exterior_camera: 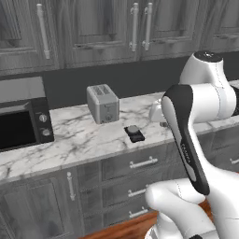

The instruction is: Take the steak from the fridge and place it on the digital scale on the counter by the fridge. Wait a few seconds for a reading, then move it to the plate on the dining counter.

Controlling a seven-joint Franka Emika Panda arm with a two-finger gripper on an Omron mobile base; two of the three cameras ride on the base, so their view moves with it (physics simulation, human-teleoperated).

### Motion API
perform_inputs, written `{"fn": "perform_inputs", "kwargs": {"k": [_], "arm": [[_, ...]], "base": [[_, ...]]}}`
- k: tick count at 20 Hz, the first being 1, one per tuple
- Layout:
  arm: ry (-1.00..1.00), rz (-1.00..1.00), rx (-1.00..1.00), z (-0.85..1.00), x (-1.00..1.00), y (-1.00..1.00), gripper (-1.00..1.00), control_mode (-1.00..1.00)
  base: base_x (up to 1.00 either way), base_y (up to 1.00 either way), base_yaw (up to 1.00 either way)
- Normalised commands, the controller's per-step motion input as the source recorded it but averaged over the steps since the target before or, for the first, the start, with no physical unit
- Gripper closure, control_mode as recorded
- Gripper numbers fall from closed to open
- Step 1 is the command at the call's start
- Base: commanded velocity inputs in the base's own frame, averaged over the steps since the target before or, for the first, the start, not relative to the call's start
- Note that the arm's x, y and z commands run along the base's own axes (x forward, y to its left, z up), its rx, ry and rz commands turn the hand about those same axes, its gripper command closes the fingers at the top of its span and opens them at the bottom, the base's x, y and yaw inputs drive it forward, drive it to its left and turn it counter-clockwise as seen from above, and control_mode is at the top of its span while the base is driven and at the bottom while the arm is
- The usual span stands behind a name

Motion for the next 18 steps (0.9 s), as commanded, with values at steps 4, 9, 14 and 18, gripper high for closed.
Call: {"fn": "perform_inputs", "kwargs": {"k": [4,9,14,18], "arm": [[0.0,0.0,0.0,0.0,0.0,0.0,1.0,1.0],[0.0,0.0,0.0,0.0,0.0,0.0,1.0,1.0],[0.0,0.0,0.0,0.0,0.0,0.0,1.0,1.0],[0.06,0.25,0.03,-0.32,0.25,-0.27,1.0,-1.0]], "base": [[0.42,-0.57,0.45],[0.61,-0.51,0.44],[0.6,-0.44,0.37],[0.12,-0.08,0.09]]}}
